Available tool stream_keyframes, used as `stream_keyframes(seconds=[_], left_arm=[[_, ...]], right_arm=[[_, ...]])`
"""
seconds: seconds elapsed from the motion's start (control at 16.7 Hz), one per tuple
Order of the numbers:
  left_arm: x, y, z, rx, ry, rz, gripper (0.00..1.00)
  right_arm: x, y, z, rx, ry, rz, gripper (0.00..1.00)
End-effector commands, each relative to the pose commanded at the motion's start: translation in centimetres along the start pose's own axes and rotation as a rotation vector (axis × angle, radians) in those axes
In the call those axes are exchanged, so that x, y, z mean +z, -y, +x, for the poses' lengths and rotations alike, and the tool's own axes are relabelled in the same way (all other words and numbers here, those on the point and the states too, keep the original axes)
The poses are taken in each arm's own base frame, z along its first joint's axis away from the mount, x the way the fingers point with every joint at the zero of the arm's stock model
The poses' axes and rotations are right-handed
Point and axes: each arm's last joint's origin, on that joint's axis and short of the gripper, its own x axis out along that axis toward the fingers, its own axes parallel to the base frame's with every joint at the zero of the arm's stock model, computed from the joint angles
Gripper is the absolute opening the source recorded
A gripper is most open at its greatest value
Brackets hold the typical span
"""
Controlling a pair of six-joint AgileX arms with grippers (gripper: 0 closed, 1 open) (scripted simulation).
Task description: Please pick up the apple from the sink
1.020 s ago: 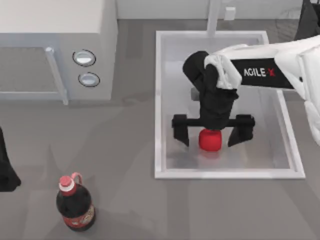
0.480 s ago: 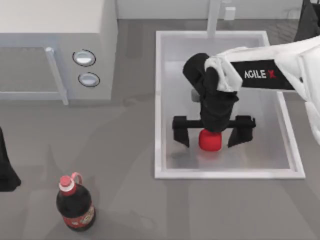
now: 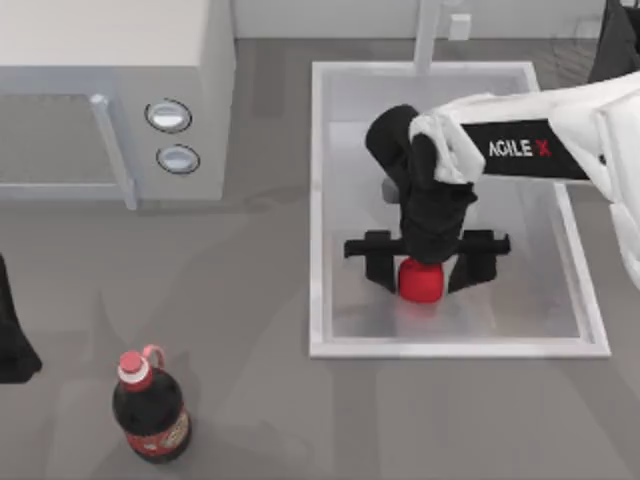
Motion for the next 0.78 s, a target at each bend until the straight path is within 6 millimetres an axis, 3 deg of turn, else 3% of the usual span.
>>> stream_keyframes(seconds=[0.18,0.24,0.66,0.72,0.78], left_arm=[[0.0,0.0,0.0,0.0,0.0,0.0,1.0],[0.0,0.0,0.0,0.0,0.0,0.0,1.0],[0.0,0.0,0.0,0.0,0.0,0.0,1.0],[0.0,0.0,0.0,0.0,0.0,0.0,1.0],[0.0,0.0,0.0,0.0,0.0,0.0,1.0]], right_arm=[[0.0,0.0,0.0,0.0,0.0,0.0,0.02],[0.0,0.0,0.0,0.0,0.0,0.0,0.0],[0.0,0.0,0.0,0.0,0.0,0.0,0.0],[0.5,0.0,-2.9,0.0,0.048,-0.009,0.0],[0.5,0.0,-2.9,0.0,0.047,-0.009,0.0]])
